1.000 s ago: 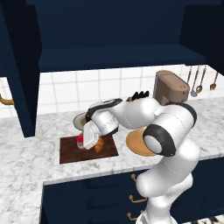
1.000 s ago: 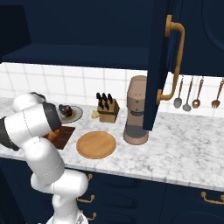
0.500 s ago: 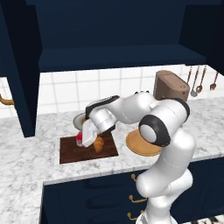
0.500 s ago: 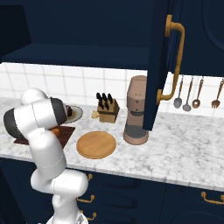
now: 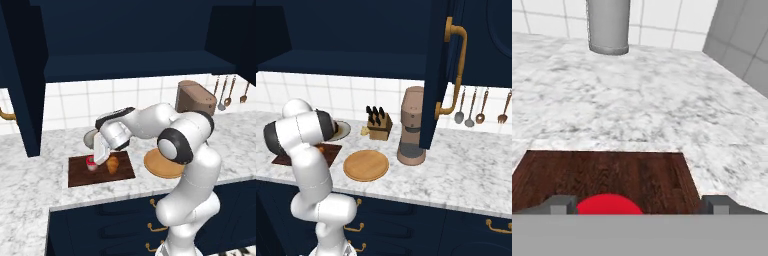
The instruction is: From the different types of pastries on the counter, select a croissant and place it on the cutting board. Then retrieve a jar of jam from the cabinet and place it alongside the croissant on the cutting board.
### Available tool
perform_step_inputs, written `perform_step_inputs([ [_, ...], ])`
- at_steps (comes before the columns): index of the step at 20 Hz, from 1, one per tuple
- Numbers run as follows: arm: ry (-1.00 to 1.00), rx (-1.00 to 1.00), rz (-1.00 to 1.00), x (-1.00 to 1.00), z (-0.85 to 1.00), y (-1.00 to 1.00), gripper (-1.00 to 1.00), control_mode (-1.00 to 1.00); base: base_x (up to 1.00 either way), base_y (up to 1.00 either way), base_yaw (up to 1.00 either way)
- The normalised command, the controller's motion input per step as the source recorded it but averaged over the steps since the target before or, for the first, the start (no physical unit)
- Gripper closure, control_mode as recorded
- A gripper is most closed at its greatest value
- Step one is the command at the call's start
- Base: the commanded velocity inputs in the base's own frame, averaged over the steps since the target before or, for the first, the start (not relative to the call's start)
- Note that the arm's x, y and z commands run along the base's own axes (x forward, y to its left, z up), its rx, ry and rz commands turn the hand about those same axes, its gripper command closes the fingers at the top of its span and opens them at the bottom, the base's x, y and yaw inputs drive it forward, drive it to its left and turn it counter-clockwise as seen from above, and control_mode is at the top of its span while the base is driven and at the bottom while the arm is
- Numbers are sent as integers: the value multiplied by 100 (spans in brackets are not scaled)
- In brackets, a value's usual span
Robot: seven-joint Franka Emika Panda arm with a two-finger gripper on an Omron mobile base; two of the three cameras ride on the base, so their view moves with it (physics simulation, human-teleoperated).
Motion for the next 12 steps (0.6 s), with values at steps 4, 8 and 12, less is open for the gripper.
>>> perform_step_inputs([
  [4,-21,0,0,-31,71,2,-100,-100,0,0,0],
  [8,-22,-1,-2,-60,60,-1,-100,-100,0,0,0],
  [12,-25,0,-1,-97,37,-43,-100,-100,0,0,0],
])
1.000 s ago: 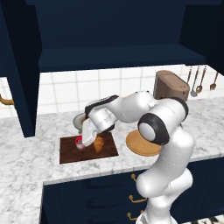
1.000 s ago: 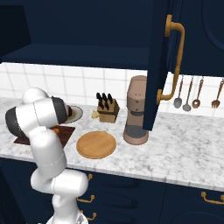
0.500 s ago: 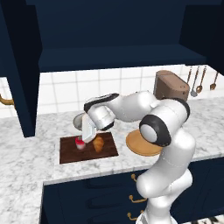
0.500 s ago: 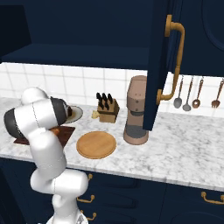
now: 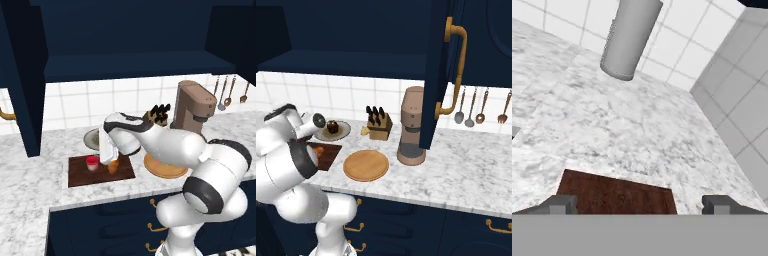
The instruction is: From the different types of pastries on the counter, select a croissant and place it on the cutting board. Then retrieve a jar of jam from the cabinet and place it alongside the croissant on the cutting board.
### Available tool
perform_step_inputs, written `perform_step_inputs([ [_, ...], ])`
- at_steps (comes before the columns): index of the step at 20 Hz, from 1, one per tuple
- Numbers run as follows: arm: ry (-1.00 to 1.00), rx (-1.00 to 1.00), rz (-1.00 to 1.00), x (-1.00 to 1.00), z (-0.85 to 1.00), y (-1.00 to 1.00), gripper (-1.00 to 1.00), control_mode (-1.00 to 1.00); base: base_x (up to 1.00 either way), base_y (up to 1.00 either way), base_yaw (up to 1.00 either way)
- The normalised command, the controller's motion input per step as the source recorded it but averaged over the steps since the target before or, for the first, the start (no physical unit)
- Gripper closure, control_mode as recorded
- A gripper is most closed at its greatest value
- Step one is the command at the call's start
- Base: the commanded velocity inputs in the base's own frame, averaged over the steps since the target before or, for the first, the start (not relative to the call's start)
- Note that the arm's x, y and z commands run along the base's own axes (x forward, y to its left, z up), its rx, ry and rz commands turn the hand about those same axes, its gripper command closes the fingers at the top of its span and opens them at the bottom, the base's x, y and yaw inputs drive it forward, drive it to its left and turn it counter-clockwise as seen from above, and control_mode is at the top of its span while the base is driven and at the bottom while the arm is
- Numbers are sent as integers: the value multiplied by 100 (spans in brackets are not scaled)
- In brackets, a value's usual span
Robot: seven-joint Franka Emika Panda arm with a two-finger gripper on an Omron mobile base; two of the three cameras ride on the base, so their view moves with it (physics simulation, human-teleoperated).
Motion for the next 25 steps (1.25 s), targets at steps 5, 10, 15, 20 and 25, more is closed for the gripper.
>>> perform_step_inputs([
  [5,-19,2,0,-100,14,-94,-100,-100,0,0,0],
  [10,-13,7,2,-93,8,-100,-100,-100,0,0,0],
  [15,-8,10,4,-41,11,-92,-100,-100,0,0,0],
  [20,0,23,0,1,11,-83,-100,-100,0,0,0],
  [25,1,39,0,5,4,-100,-100,-100,0,0,0],
])
